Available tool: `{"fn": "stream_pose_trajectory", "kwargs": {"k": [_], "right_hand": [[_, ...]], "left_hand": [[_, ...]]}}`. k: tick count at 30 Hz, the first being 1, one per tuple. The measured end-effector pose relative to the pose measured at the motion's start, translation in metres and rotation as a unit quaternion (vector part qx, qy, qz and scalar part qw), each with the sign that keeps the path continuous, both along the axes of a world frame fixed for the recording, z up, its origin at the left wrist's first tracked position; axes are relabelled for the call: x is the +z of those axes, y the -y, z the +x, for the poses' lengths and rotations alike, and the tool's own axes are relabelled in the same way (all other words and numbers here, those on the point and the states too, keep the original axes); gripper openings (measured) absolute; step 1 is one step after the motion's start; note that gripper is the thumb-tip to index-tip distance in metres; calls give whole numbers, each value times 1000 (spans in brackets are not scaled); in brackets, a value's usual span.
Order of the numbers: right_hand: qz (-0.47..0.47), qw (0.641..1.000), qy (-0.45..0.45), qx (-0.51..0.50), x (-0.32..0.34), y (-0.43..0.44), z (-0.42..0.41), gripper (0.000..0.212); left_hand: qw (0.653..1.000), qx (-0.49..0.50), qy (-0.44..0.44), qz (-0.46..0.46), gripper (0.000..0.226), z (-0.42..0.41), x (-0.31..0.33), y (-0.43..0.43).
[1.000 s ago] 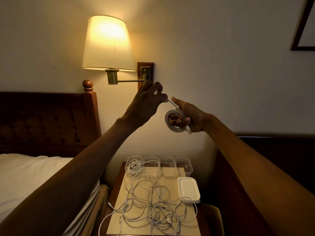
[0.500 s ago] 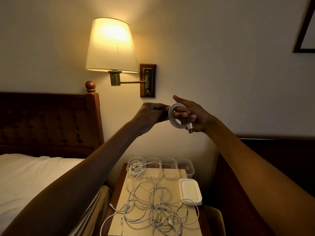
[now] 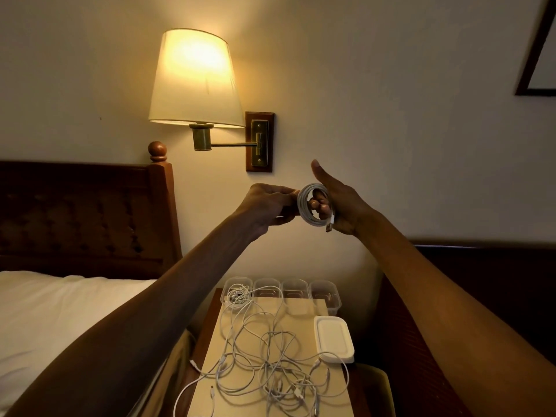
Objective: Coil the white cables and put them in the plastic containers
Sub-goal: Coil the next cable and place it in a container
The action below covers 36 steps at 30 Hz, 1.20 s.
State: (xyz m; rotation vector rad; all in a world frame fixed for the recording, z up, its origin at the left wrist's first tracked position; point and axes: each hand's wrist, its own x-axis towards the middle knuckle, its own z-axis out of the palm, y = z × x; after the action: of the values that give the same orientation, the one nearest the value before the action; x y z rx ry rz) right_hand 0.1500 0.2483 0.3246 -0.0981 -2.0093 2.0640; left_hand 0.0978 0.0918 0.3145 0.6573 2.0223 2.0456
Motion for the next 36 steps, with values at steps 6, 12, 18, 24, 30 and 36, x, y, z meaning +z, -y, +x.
{"fn": "stream_pose_trajectory", "kwargs": {"k": [6, 12, 18, 24, 30, 36], "right_hand": [[40, 994, -43, -91, -11, -2, -7, 60], [181, 966, -53, -177, -12, -1, -16, 60], [199, 964, -69, -164, -22, -6, -19, 57], [174, 972, -39, -156, -18, -7, -23, 58], [103, 989, -42, -94, -16, -7, -23, 72], [35, 997, -62, 6, -21, -9, -16, 50]], "left_hand": [[993, 11, -120, -10, 14, 3, 0, -3], [998, -23, -41, 38, 15, 2, 1, -6], [997, -75, 30, -15, 21, -1, 3, -3], [981, -192, -35, 16, 33, 1, -2, -1], [906, -22, -416, -75, 21, -7, -6, -11], [807, 163, -565, -63, 14, -14, -13, -15]]}}
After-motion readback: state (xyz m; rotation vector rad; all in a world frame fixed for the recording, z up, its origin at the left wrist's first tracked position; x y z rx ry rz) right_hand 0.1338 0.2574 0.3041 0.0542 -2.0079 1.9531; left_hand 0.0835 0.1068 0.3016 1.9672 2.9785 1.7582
